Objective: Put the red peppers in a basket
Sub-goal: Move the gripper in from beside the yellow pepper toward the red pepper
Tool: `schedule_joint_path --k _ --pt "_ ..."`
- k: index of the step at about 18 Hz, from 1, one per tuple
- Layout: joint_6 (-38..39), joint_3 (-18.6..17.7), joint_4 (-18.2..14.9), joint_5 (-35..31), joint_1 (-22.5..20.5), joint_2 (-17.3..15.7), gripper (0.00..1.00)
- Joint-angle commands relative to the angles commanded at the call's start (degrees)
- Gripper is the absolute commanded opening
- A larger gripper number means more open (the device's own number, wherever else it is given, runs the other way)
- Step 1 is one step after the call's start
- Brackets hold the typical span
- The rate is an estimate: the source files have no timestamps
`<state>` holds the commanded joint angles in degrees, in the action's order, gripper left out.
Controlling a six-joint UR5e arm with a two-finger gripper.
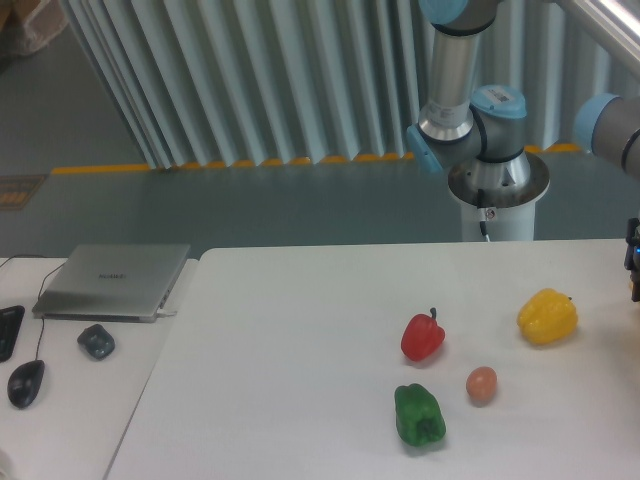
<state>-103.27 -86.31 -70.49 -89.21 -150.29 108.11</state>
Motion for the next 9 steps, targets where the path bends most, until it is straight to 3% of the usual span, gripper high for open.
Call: schedule_joint_path --k 4,9 --pt "5.9 -0.7 0.5 0.0 1.6 0.0 1.0" --pt "6.3 -1.8 0.8 0.0 2.2 -0.1 1.0"
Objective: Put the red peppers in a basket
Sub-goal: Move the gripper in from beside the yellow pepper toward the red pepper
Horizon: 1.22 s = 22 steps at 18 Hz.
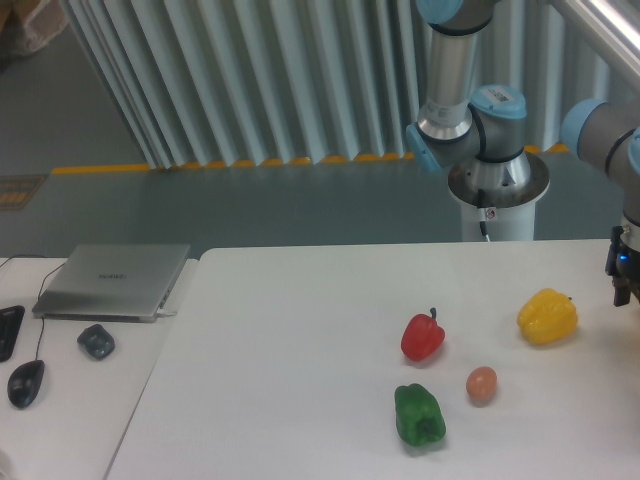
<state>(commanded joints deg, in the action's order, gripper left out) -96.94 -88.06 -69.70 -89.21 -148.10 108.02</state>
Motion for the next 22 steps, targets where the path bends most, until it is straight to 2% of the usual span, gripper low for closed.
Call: schedule_joint_path --k 6,10,13,16,22 --pt "0.8 -1.5 0.3 0.0 0.2 -0.8 1.0" --pt "6.0 -2.0 0.4 -0.1 0.2 -0.6 1.0" --pt "6.0 -2.2 0.7 -0.9 0.3 -0.9 1.0" --pt "6.9 -3.2 0.8 -2.2 1.9 -1.3 1.0" --pt "14.3 -3.2 1.4 -1.6 2.4 -1.2 1.0"
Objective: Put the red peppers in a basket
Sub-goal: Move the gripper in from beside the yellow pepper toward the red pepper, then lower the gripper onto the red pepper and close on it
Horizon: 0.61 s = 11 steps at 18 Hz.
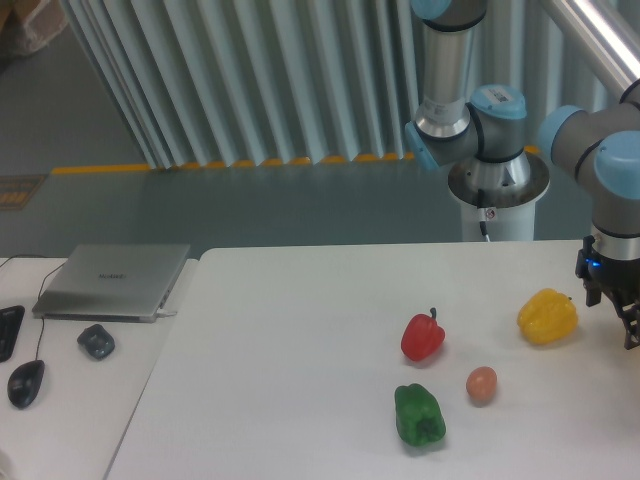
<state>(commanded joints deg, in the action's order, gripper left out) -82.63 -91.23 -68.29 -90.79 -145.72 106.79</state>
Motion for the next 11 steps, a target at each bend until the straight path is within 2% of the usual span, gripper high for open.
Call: schedule_joint_path --k 3,6,11 --pt "9.6 1.0 1.0 0.6 1.8 0.7 1.0" --pt "18.5 1.6 1.2 6.5 4.0 0.8 1.0" --pt "33.1 1.7 1.1 6.8 9.8 1.5 1.0"
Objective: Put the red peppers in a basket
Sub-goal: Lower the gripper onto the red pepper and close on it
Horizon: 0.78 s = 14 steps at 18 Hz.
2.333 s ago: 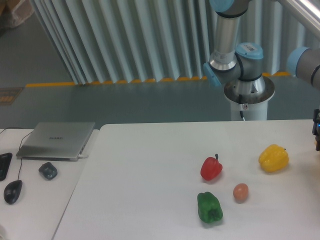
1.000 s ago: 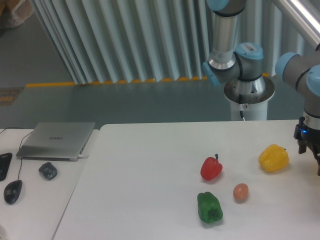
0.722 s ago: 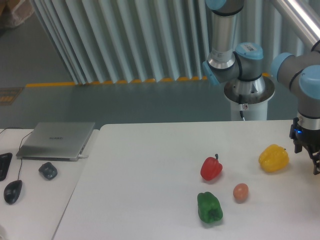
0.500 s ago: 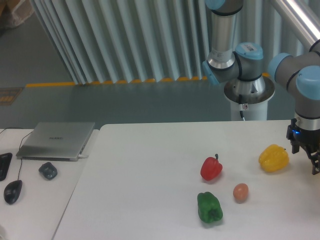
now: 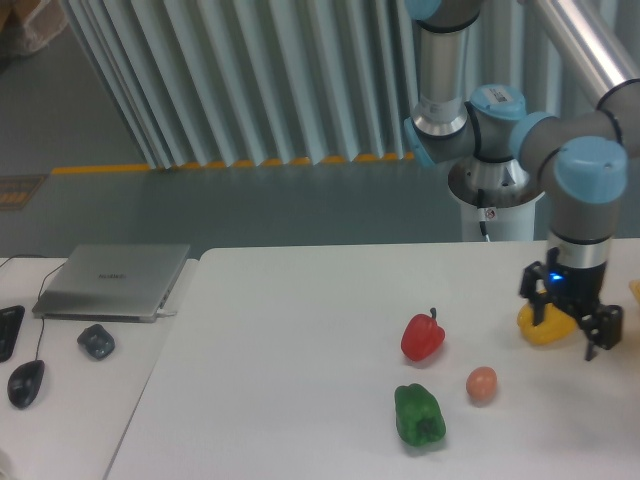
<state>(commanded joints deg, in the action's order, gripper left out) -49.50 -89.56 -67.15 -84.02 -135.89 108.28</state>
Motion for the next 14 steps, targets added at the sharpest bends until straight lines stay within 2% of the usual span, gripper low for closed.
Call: schedule_joint_path --k 3,7,14 --pt "5.4 -1.1 0.1 -0.4 4.4 -0.1 1.0" --pt "13.2 -1.2 0.8 -2.7 10.1 2.0 1.0" --pt "17.6 -4.0 0.6 -4.1 17.2 0.8 1.0"
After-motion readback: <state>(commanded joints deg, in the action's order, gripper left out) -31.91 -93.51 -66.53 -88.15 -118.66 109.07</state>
